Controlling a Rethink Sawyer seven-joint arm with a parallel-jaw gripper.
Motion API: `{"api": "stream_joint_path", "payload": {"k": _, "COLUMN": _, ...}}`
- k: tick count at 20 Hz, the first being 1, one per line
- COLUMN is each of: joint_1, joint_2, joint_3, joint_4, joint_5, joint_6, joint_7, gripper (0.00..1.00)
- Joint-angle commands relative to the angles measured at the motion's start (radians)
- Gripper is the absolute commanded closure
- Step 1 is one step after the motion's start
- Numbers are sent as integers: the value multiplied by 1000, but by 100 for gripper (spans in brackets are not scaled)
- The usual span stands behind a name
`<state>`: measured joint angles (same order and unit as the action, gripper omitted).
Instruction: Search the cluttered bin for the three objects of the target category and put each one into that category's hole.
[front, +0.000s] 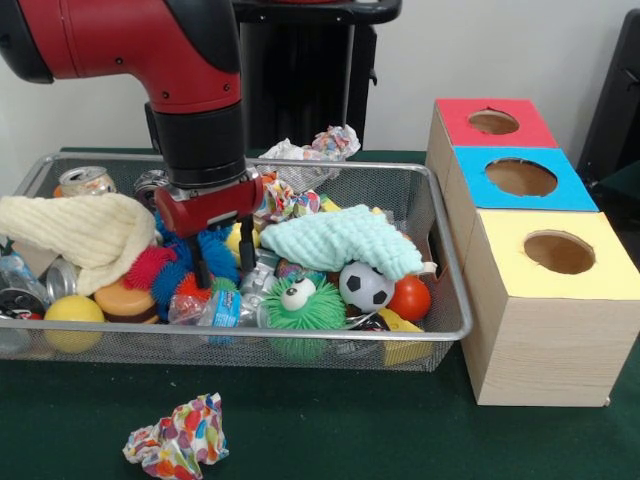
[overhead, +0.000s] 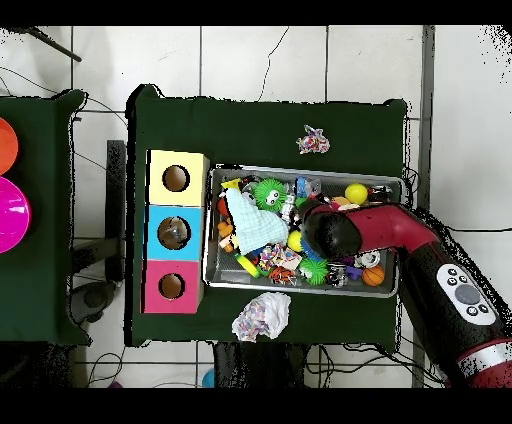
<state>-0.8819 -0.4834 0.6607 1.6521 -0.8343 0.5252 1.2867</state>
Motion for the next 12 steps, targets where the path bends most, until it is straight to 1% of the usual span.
{"api": "stream_joint_path", "payload": {"k": 1, "joint_1": 10, "joint_2": 37, "joint_3": 48, "joint_4": -92, "joint_5": 10, "joint_6": 95, "joint_7": -179, "gripper": 0}}
{"api": "stream_joint_path", "payload": {"k": 12, "joint_1": 16, "joint_2": 49, "joint_3": 49, "joint_4": -122, "joint_5": 22, "joint_6": 114, "joint_7": -192, "gripper": 0}}
